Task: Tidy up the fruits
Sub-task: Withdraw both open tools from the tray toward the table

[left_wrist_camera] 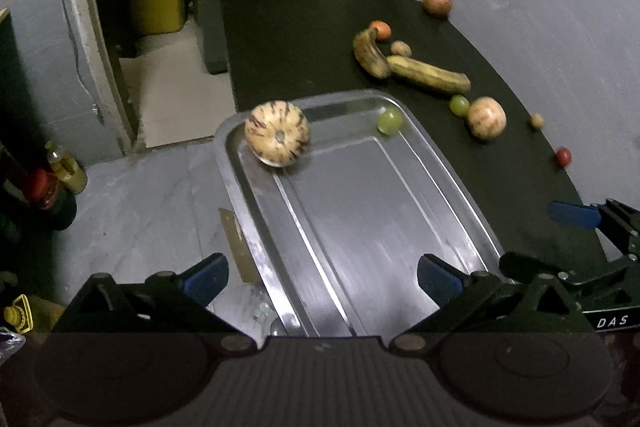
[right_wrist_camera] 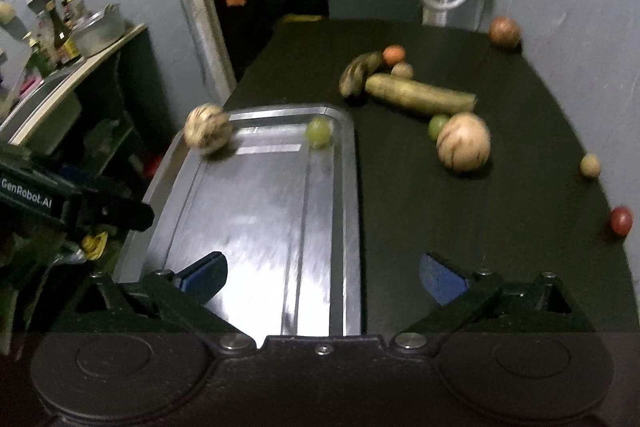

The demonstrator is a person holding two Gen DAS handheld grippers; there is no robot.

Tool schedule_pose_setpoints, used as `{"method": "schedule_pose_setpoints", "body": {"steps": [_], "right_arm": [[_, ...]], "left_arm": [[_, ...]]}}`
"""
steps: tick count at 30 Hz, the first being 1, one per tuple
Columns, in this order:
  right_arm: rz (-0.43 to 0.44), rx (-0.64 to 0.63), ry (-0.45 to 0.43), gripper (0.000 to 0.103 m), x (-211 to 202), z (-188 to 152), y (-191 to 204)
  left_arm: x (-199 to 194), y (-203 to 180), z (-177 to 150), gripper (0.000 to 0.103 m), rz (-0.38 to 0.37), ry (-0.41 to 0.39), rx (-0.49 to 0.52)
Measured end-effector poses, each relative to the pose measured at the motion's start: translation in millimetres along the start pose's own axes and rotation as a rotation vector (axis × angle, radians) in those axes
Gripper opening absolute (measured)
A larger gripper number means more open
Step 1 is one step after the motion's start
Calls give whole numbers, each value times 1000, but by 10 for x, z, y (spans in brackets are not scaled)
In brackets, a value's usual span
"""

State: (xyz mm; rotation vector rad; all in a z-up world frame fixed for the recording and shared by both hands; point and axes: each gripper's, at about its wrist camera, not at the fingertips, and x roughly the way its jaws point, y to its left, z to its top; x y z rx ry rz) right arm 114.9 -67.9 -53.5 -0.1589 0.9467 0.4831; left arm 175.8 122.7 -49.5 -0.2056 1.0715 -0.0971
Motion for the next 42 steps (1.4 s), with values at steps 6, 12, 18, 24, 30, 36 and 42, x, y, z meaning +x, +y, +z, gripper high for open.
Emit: {"method": "schedule_pose_setpoints", "body": {"steps": [6, 12, 18, 24, 30, 36, 42], "right_arm": [[48, -51, 101, 102, -36, -158, 6], [42, -7, 110, 102, -91, -224, -160], [31, 23, 128, 102, -131, -304, -322], [17, 76, 118, 102, -232, -423, -543], [-33, 136, 96, 102, -326, -497, -771], [-117, 189, 62, 102, -394, -514, -991], [-268, 193, -25, 102, -426, -433, -1091]], "left_arm": [[-57, -69, -135, 102, -54, 87, 93], [-82, -181, -253, 102, -57, 154, 139], [-79, -346, -273, 102, -50, 188, 169], [-21, -586, -251, 102, -36, 217, 228], [-14, -918, -186, 102, -12, 196, 283], [32, -1261, -77, 102, -25, 165, 350], [159, -1520, 91, 102, -32, 125, 373]]}}
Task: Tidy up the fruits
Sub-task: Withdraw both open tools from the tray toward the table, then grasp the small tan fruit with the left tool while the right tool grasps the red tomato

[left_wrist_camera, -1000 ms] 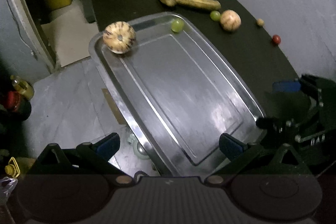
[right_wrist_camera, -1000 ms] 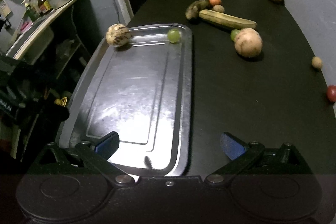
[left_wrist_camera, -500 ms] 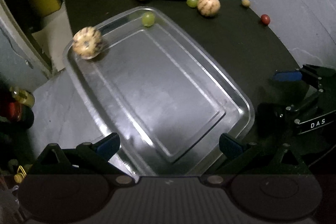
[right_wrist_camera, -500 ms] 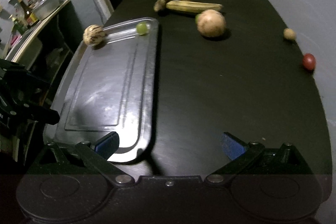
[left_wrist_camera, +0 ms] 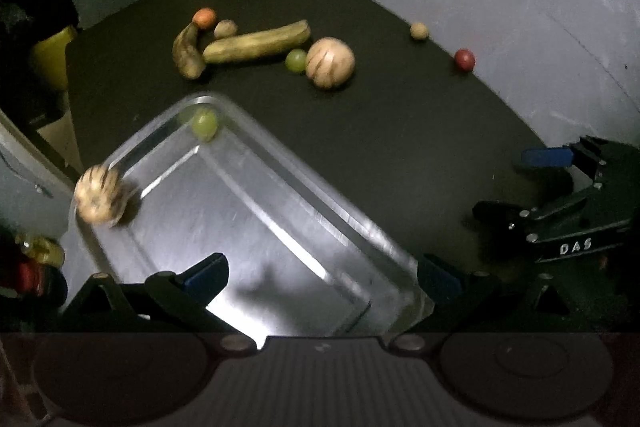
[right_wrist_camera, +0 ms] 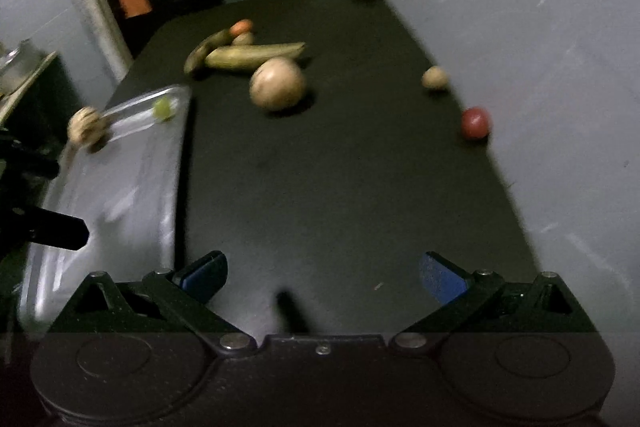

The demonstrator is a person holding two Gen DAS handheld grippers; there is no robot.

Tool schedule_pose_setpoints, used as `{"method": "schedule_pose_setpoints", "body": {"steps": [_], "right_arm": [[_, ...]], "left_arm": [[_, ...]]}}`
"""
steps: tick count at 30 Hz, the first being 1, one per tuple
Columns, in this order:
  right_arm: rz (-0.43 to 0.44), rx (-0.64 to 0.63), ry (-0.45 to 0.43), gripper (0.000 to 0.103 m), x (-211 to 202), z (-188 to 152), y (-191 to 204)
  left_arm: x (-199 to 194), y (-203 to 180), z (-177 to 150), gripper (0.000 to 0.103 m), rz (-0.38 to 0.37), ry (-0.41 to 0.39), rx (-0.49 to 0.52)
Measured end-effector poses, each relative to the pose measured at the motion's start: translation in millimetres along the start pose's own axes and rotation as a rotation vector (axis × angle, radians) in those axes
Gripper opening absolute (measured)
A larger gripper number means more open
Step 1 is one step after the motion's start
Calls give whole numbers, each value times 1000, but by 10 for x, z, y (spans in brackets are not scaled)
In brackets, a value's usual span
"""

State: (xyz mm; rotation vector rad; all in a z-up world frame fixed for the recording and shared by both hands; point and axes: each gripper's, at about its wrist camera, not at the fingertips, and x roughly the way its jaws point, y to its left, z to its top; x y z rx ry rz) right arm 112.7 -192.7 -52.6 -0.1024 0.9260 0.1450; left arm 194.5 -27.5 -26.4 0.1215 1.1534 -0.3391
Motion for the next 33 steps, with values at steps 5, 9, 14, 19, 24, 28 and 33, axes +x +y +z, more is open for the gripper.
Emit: {"method": "schedule_pose_setpoints", "body": {"steps": [5, 9, 14, 19, 24, 28, 33], "right_arm": [[-82, 26, -66, 102, 53, 85, -89], [-119, 66, -102, 102, 116, 167, -161], [-147, 115, -122, 102, 214, 227, -230], [-172, 198, -136, 99, 344, 296, -315], [-199, 277, -177, 98, 398, 347, -392], [-226, 348, -205, 94, 459, 361, -445], [-294, 454, -224, 88, 542, 381, -480]], "left_arm": [[76, -37, 255, 102, 3, -48, -7], [183, 10, 461, 102, 13, -79, -54], [321, 97, 712, 102, -18, -99, -155], [492, 147, 895, 102, -45, -89, -225], [626, 108, 1062, 102, -65, -86, -201], [716, 73, 1167, 102, -79, -87, -193], [766, 0, 1472, 102, -99, -131, -93]]}}
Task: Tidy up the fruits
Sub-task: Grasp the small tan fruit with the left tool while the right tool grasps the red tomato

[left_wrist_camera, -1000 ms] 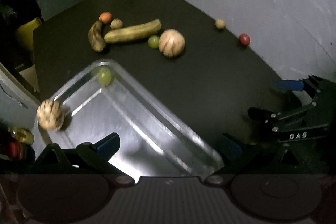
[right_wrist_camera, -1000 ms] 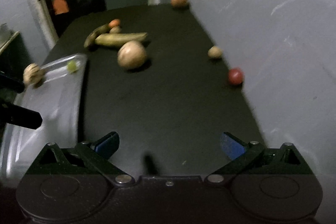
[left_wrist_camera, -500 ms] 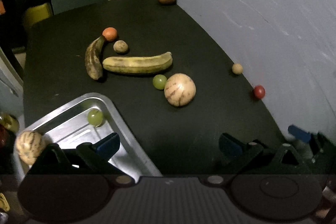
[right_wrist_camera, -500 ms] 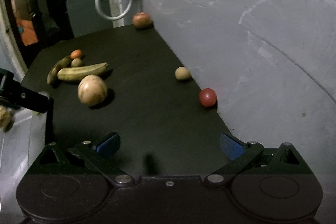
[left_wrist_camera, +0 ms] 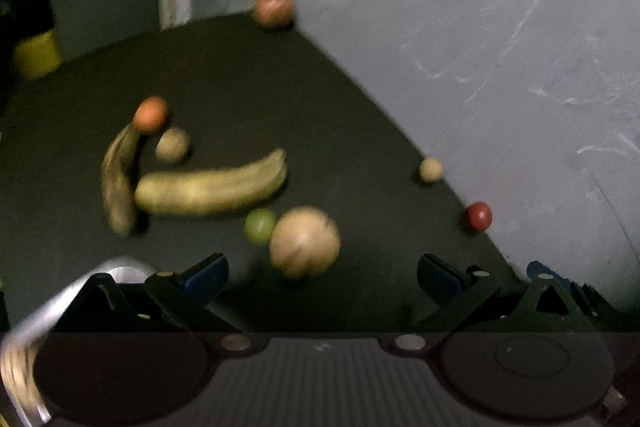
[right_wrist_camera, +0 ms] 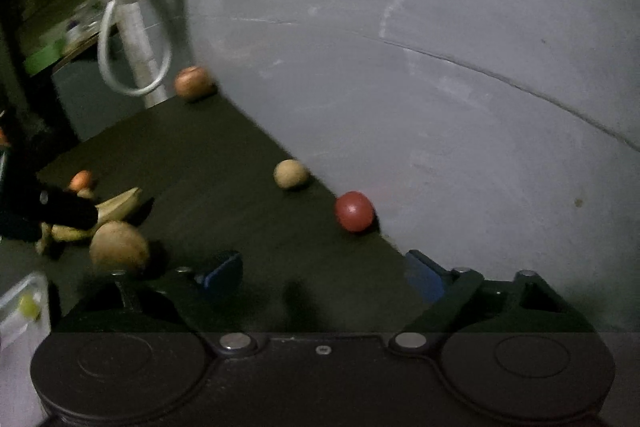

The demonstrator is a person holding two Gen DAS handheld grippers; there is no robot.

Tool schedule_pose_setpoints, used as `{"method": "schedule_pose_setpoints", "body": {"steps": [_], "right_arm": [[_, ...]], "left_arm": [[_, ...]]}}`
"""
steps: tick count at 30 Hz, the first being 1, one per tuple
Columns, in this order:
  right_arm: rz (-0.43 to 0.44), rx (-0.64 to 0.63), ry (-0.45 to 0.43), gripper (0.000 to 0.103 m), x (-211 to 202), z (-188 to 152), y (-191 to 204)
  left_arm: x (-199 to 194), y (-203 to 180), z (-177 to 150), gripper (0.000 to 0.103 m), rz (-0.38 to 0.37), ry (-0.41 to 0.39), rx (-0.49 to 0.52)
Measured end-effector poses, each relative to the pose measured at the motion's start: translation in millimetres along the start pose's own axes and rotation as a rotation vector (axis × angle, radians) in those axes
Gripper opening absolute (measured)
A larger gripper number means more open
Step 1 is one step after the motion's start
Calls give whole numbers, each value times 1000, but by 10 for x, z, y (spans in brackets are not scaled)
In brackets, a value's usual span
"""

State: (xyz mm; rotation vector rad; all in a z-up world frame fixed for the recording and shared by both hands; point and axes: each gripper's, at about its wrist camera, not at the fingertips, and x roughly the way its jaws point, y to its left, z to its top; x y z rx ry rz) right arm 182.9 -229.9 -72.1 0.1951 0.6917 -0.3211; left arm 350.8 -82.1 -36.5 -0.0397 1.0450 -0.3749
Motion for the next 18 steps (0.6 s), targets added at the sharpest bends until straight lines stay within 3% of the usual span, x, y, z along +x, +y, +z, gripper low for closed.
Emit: {"method": "schedule_pose_setpoints", "body": {"steps": [5, 10, 16, 18], "right_arm": [[-54, 56, -42, 80, 134, 46, 61], [-101, 62, -49, 67, 288, 48, 88], [-142, 11, -41, 53, 429, 5, 102], [-151, 13, -44, 52, 457, -4, 95]], "left_arm": [[263, -261, 410, 102, -46, -47, 230], [714, -603, 633, 102, -88, -32, 415], [1136, -820, 686, 91, -106, 20, 498], [1220, -830, 692, 88, -115, 33, 505]]}}
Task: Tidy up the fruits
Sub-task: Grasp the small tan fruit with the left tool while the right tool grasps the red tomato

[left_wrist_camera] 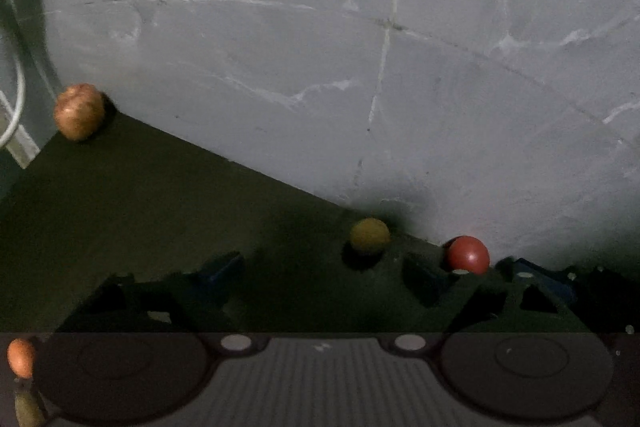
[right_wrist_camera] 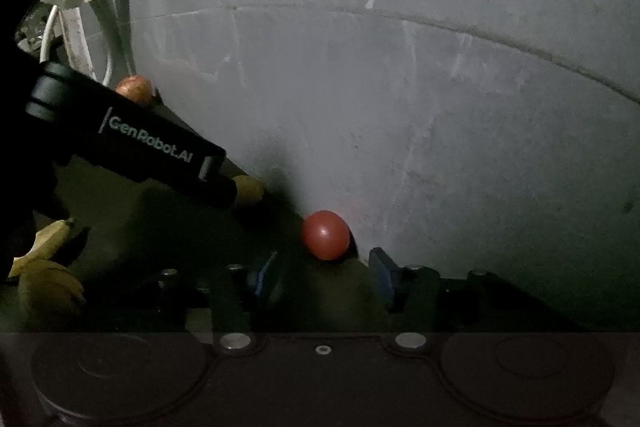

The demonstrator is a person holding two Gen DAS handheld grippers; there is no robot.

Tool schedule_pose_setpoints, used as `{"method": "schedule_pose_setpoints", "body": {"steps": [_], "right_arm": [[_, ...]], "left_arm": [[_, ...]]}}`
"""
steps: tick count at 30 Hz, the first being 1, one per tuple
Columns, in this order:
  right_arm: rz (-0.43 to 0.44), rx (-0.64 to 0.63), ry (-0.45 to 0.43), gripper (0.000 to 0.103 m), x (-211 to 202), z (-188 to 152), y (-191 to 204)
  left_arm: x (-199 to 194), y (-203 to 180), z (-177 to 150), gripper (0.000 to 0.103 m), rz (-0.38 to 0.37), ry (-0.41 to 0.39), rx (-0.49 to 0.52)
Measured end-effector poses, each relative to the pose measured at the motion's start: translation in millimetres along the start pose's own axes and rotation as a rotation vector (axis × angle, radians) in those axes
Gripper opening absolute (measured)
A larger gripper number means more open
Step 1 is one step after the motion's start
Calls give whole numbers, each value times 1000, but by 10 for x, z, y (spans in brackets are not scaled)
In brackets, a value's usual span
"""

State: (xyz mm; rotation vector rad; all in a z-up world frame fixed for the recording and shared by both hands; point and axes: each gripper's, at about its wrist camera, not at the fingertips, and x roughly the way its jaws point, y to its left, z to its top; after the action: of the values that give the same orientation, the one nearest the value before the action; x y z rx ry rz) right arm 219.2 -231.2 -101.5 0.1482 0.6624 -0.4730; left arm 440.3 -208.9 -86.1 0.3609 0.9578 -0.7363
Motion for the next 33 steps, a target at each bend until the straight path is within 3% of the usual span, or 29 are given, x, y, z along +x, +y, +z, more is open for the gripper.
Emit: {"method": "schedule_pose_setpoints", "body": {"steps": [9, 22, 25, 33], "right_arm": [[-13, 39, 1, 46, 119, 4, 17], [-9, 53, -14, 41, 127, -62, 12], [-12, 53, -18, 31, 151, -91, 1], [13, 44, -20, 29, 102, -160, -75]], "left_arm": [[184, -46, 105, 77, -51, 0, -3], [356, -39, 67, 37, -108, 19, -51], [395, 28, 77, 29, -121, 14, -54], [397, 22, -43, 28, -110, 2, -93]]}}
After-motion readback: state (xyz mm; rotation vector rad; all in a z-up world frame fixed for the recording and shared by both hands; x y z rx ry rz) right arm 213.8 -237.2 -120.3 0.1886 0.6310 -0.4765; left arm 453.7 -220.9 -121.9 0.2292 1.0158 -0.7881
